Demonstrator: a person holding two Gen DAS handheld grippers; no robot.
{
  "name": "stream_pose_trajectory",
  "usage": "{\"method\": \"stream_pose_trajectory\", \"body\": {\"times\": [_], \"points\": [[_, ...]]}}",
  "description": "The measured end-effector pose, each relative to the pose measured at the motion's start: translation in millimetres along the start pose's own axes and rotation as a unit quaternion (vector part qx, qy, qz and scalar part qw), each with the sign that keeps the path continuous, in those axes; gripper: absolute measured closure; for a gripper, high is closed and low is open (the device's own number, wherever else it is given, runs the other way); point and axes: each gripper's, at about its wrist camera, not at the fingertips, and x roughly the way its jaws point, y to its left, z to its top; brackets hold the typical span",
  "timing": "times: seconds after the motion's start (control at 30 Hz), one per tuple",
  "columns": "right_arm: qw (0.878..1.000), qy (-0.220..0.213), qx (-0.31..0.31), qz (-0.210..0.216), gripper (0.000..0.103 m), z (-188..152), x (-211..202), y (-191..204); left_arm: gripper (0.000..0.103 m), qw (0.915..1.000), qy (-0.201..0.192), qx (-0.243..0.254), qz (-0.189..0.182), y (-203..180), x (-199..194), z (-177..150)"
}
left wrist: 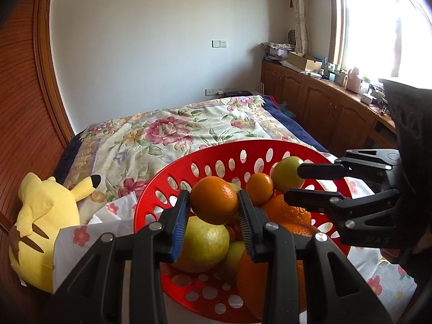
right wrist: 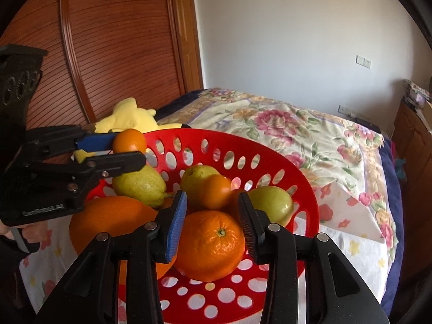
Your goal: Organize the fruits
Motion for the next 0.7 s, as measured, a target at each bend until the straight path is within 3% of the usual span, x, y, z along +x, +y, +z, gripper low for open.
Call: {"method": "stream_pose_trajectory", "body": {"times": [0.33, 0.7], "points": [[1.000, -0.001, 0.001, -0.010, 0.062, -12, -11, 5, 0.060, 0.9999, -0.002, -0.011, 0.006, 1, -2, -2], [0.999, -0.022, 0.017, -0.025, 0.060, -29, -43, 24, 0.055, 0.9997, -0.018, -0.006, 0.014, -10, -48, -21]]}}
